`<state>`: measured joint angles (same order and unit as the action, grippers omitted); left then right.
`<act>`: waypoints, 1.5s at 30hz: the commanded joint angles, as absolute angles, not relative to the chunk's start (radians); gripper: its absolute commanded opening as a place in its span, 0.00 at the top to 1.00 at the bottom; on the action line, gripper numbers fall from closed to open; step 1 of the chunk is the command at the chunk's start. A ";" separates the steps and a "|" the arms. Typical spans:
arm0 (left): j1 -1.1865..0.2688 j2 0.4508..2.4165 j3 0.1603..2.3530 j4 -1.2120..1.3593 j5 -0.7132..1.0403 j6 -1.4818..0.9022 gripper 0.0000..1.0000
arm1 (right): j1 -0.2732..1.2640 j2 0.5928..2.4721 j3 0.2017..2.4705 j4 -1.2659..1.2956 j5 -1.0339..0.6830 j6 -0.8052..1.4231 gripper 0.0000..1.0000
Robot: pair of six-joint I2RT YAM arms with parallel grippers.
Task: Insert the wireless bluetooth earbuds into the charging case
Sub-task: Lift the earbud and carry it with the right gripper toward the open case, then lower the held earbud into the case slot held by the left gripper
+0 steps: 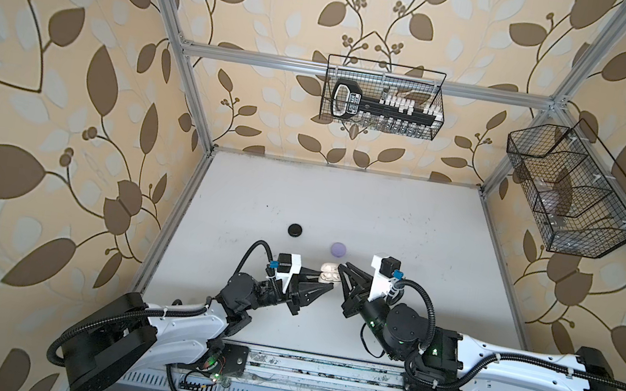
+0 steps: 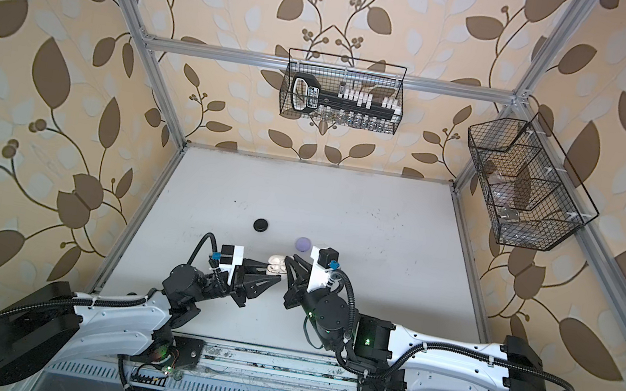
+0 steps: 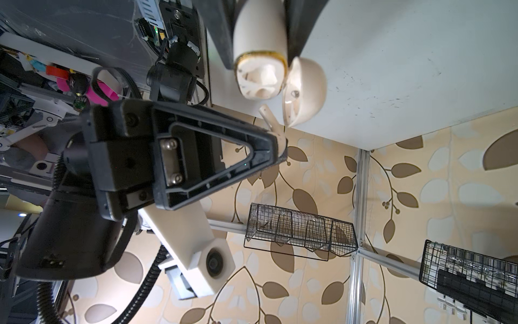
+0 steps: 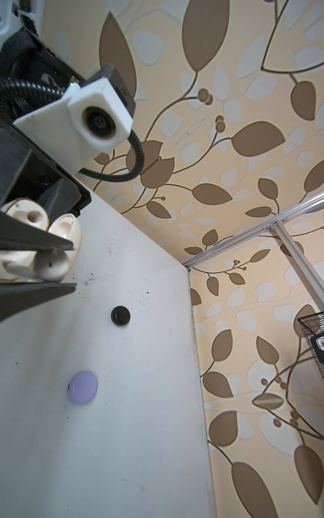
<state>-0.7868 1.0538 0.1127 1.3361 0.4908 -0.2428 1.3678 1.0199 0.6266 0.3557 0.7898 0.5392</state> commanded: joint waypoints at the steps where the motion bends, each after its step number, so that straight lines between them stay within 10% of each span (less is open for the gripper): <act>1: -0.798 1.032 0.116 1.420 0.492 -0.243 1.00 | 1.374 1.033 0.595 0.410 0.820 0.509 0.91; 45: -0.798 1.015 0.110 1.414 0.463 -0.264 1.00 | 1.391 1.014 0.597 0.535 0.758 0.345 0.93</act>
